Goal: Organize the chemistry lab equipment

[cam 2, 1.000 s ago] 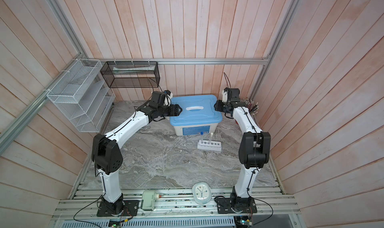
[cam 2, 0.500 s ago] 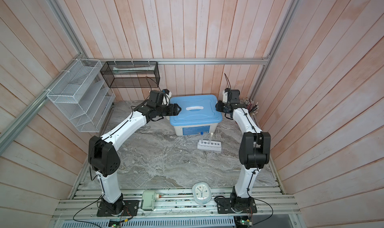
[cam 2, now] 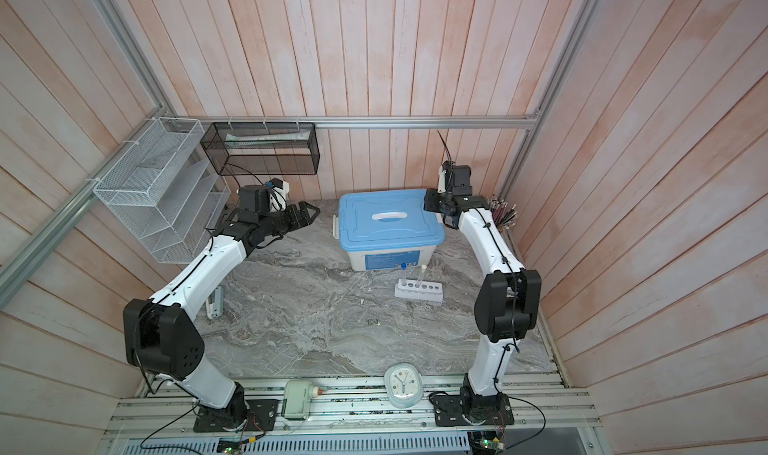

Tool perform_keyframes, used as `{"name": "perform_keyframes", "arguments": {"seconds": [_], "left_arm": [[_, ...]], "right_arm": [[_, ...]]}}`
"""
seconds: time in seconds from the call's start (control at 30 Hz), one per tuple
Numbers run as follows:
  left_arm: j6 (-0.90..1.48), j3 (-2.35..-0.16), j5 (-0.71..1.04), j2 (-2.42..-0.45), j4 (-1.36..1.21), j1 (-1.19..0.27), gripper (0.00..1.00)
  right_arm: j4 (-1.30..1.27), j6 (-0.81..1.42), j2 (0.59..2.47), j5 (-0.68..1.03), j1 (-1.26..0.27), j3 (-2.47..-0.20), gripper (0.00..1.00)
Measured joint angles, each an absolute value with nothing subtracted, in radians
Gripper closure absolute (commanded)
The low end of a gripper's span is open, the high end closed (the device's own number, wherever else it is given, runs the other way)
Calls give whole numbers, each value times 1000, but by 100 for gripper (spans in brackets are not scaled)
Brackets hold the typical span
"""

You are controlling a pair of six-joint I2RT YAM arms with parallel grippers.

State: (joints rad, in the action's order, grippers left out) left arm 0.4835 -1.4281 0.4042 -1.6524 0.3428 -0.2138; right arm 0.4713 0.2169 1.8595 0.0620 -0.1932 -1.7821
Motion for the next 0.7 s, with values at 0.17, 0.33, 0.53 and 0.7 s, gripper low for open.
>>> {"name": "perform_keyframes", "arguments": {"seconds": [0.17,0.33,0.53,0.7], "left_arm": [[517,-1420,480,-1681,298,-217,10],[546,-1420,534,-1716,244,-216,10],[587,-1417,598,-1761,184,-216,10],[603,-1417,622,-1782,153,-216,10]], "right_arm": [[461,200,1851,56,-330,-1789,46],[447,187,1875,84,-427,-1824,48],[418,178,1951,102,-477,-1875,49],[416,178,2008,107,-496,-1877,49]]}}
